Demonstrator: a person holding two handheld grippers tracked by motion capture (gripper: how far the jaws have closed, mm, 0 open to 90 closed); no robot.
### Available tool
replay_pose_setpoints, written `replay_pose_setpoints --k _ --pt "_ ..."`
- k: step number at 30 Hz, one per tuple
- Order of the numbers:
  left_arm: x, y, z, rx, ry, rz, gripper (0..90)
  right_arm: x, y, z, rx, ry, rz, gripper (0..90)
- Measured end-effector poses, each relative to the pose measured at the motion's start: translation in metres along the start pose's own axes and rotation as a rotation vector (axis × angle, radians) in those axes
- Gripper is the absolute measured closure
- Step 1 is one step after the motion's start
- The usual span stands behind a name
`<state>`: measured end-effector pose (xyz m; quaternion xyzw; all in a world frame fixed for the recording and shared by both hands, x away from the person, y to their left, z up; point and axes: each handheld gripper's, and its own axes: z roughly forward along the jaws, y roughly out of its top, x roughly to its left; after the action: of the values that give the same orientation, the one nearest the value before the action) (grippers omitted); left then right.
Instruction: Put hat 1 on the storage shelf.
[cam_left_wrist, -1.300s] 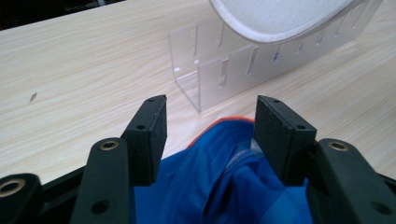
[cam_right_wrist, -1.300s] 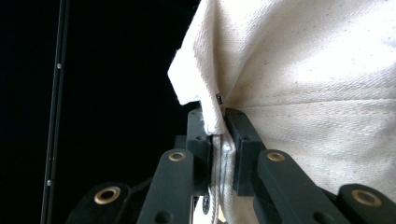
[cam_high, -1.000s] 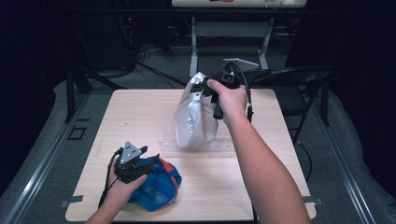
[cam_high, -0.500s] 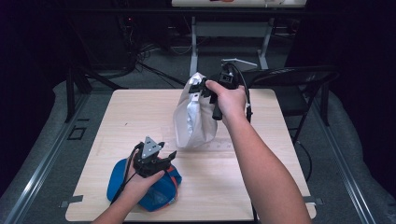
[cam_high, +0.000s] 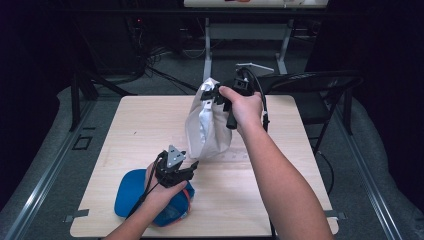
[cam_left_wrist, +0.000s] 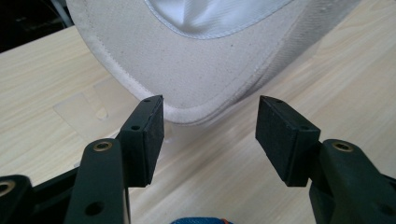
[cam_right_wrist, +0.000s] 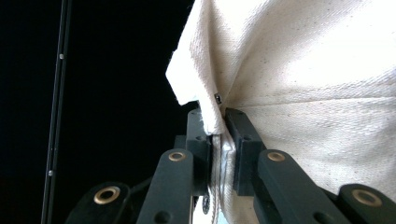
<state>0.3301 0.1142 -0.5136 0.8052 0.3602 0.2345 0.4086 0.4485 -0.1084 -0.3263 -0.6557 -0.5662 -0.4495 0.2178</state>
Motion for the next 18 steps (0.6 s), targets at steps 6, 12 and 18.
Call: replay_pose_setpoints --k 6,12,18 --pt "0.0001 0.0013 0.0067 0.015 0.032 0.011 46.7 -0.0011 -0.0004 0.0007 0.000 0.011 0.002 80.6" --pt "0.0012 0.0031 0.0072 0.001 0.016 0.001 53.8 -0.0031 -0.0006 0.0013 -0.003 0.014 0.007 80.5" --pt "0.0036 0.0034 0.0030 -0.004 0.000 0.019 68.2 -0.0025 -0.0008 -0.0001 -0.006 0.015 0.007 80.5"
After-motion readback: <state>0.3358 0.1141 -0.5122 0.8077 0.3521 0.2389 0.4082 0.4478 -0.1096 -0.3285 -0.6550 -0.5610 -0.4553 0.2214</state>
